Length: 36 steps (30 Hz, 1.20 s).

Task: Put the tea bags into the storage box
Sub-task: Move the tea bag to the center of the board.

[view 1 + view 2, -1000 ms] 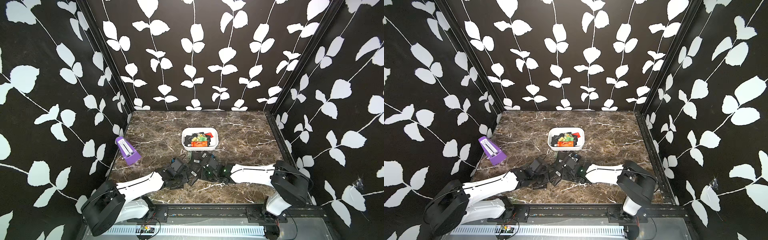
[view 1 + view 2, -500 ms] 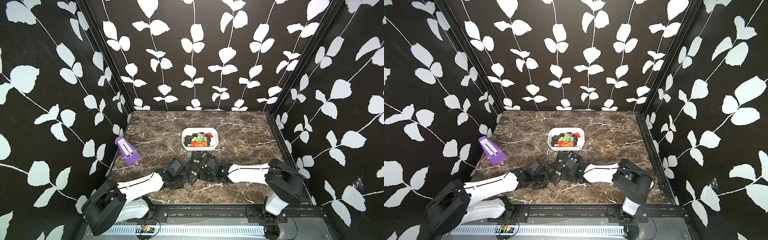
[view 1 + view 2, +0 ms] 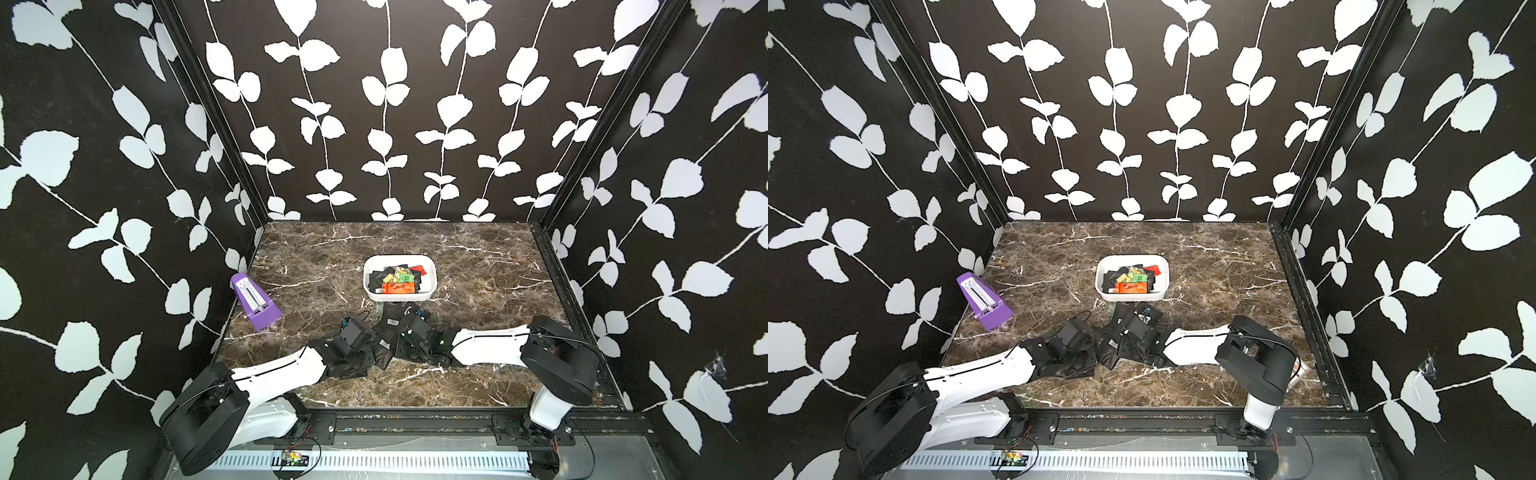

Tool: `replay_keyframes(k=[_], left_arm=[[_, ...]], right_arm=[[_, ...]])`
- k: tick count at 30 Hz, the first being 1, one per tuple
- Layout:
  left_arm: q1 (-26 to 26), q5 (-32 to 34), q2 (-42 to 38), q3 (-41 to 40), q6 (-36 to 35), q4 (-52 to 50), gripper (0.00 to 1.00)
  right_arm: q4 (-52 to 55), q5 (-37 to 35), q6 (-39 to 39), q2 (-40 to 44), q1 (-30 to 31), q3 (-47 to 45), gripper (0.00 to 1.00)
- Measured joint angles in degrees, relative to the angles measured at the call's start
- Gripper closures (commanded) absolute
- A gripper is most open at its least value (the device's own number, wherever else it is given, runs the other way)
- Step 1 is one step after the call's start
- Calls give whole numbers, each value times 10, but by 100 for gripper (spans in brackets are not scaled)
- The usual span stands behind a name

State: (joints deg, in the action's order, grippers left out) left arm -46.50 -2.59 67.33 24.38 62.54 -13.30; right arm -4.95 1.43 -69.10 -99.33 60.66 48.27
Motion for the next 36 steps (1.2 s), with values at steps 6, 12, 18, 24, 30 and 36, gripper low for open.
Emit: replay_keyframes(k=[6, 12, 18, 24, 30, 36], left_arm=[[0, 0, 0, 0, 0, 0, 100], [0, 0, -2, -3, 0, 4, 100], [0, -1, -2, -5, 0, 9, 100], [0, -11, 1, -5, 0, 16, 100], [0, -28, -27, -10, 0, 3, 100], [0, -32, -97, -4, 0, -16, 100]], right_arm=[[-14, -9, -8, -6, 0, 0, 70], [-33, -20, -28, -16, 0, 0, 78], [-37, -38, -48, -22, 0, 0, 96], [-38, -47, -53, -23, 1, 0, 100], [-31, -58, -46, -21, 4, 0, 100], [19, -73, -26, 19, 17, 0, 100]])
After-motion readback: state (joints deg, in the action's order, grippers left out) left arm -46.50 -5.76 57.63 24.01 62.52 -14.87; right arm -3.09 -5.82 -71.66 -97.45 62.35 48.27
